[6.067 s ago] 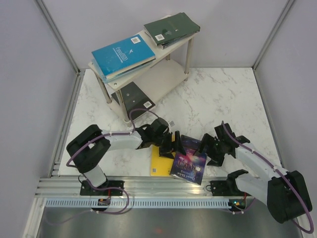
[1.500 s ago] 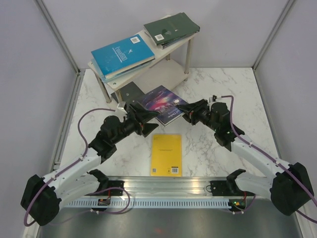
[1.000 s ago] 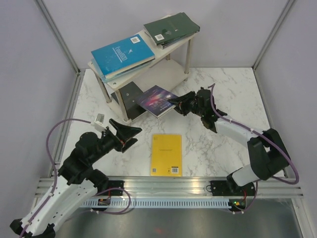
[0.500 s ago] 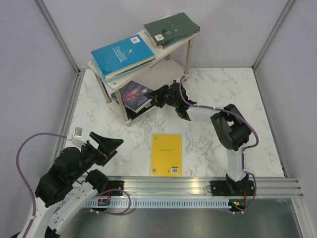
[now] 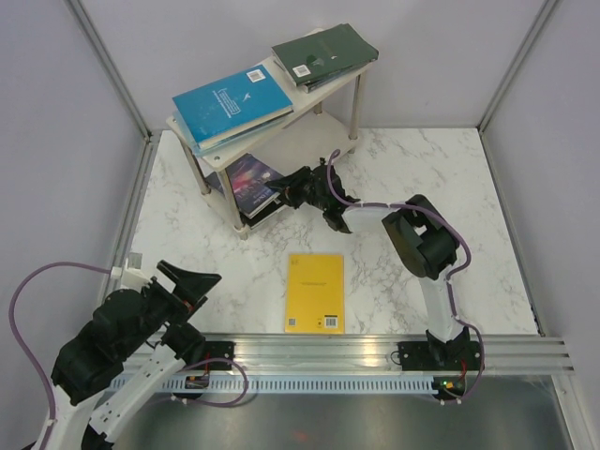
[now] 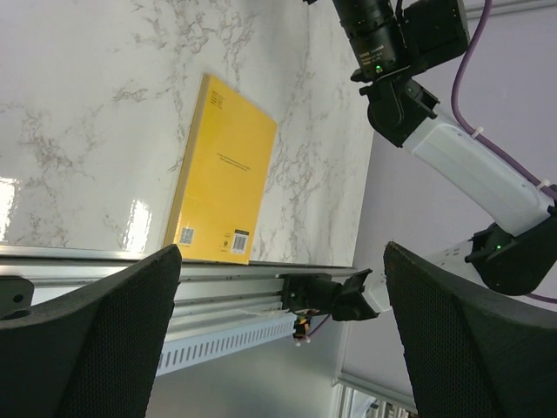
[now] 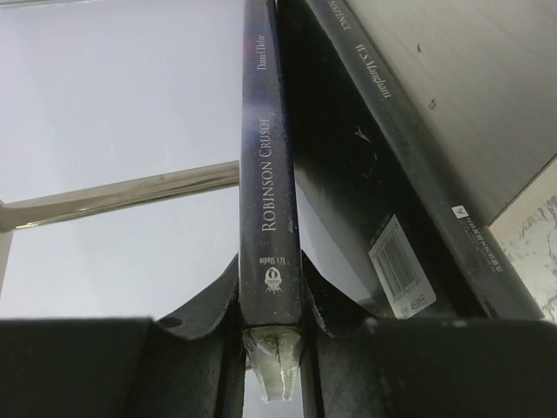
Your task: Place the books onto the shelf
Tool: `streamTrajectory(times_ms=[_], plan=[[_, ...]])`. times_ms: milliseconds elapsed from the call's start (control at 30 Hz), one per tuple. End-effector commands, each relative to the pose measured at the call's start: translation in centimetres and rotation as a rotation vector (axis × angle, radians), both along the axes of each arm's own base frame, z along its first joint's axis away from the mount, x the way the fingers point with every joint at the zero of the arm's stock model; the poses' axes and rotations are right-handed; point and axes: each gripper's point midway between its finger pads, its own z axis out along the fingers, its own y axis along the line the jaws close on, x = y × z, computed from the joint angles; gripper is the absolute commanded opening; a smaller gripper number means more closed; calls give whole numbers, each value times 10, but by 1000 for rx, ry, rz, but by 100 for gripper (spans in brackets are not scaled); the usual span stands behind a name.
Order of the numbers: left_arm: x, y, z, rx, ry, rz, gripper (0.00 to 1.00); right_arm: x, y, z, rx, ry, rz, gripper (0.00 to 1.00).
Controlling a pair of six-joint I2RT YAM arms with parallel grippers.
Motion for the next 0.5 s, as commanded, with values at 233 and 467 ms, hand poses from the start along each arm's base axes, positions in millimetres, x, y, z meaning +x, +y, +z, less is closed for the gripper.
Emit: streamTrajectory(times_ms=[233, 467], plan=[[1, 15, -3, 12, 4, 65, 100, -19, 13, -3, 4, -54, 22, 31], [3, 17, -5, 10, 4, 76, 100, -43, 2, -21, -60, -5, 62, 98]])
